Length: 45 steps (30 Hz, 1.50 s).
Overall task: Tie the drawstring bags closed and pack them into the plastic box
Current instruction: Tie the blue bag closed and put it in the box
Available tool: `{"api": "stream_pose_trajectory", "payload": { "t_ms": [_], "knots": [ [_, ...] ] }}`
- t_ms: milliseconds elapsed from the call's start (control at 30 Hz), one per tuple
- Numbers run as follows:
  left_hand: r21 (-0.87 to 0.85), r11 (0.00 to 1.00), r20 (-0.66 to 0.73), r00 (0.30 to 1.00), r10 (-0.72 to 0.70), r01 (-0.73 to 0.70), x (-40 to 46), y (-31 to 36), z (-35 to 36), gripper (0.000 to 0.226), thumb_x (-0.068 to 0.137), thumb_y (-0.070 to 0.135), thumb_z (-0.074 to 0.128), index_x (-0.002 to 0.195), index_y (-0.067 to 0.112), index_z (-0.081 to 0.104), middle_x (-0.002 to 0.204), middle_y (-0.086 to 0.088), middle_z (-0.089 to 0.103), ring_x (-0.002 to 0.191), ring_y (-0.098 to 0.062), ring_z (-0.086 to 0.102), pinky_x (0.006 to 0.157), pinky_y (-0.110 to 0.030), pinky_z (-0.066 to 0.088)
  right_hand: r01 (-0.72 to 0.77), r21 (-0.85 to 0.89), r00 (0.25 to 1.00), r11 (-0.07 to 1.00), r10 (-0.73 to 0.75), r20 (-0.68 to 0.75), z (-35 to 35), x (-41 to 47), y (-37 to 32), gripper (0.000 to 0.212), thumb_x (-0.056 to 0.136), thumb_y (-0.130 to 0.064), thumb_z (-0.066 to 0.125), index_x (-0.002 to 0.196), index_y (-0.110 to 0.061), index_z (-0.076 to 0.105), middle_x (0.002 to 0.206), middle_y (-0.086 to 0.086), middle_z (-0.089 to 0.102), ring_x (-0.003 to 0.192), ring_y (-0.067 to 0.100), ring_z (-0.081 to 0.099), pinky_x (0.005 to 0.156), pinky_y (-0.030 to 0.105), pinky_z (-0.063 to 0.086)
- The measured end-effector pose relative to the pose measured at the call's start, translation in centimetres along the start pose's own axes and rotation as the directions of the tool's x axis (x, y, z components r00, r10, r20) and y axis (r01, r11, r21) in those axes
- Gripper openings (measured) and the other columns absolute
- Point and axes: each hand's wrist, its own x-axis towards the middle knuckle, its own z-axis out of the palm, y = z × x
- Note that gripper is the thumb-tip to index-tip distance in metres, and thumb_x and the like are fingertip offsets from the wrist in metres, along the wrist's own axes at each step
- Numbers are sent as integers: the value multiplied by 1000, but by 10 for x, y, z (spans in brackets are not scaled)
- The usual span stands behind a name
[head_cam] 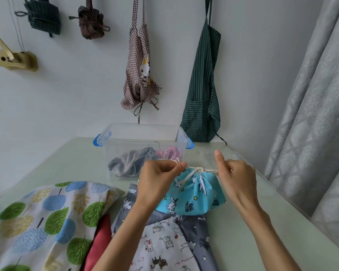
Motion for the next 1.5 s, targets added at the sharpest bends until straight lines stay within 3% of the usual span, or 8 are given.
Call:
{"api": "stream_pose_trajectory", "payload": {
  "t_ms": [133,300,433,533,700,900,1167,1500],
  "knots": [
    [-121,989,58,995,-80,86,-1,7,-1,18,80,22,72,63,16,75,56,5,70,47,-1,58,48,-9,40,-293,639,952,711,154,265,-14,10,-4,59,94,-46,39,43,-18,49,47,-5,46,58,14,38,73,31,32],
    [-3,982,129,974,-187,189,1,6,-5,17,80,20,72,65,15,76,60,4,70,48,4,57,45,-5,37,-35,82,982,996,19,188,-23,6,8,65,84,-57,54,51,-2,51,45,0,46,52,16,43,68,32,40],
    [367,911,88,968,-235,188,8,-9,-29,31,84,30,65,55,20,73,58,6,71,61,-10,68,68,-23,54,-83,74,714,994,7,700,-26,-1,8,38,74,-60,60,90,-25,67,92,-11,65,88,4,58,81,20,43],
    [756,644,-36,990,-137,116,9,-8,-41,31,82,50,62,65,24,65,66,10,65,66,-11,61,64,-24,47,15,69,598,998,-64,799,-11,-9,11,47,76,-57,64,121,-45,54,129,-29,49,119,-5,45,102,20,36],
    [837,522,369,874,-317,-164,16,-10,-44,73,73,58,68,136,27,44,130,7,56,118,-15,53,102,-35,43,45,-103,709,994,41,704,19,-16,29,84,67,-51,77,135,-32,33,142,-11,31,131,9,34,108,30,32],
    [884,184,467,831,-304,-429,16,-32,-36,61,80,55,62,131,24,51,142,4,44,135,-18,31,114,-37,25,197,-326,696,925,102,711,19,-16,39,65,76,-39,73,134,-35,45,132,-3,54,118,21,52,90,32,45],
    [771,619,213,977,-29,-150,47,40,-38,20,92,22,58,110,14,58,109,-4,66,79,-17,57,60,-20,45,241,-217,881,946,-119,459,-8,37,-3,26,77,-14,71,96,-32,68,86,-5,67,84,22,63,66,36,47],
    [594,799,207,977,-43,-91,82,90,-63,12,84,20,67,91,19,57,92,-3,66,82,-27,69,77,-41,58,134,-209,833,969,4,553,-46,87,-55,24,82,-14,67,104,-6,68,59,0,44,52,10,33,45,19,26]
  ]
}}
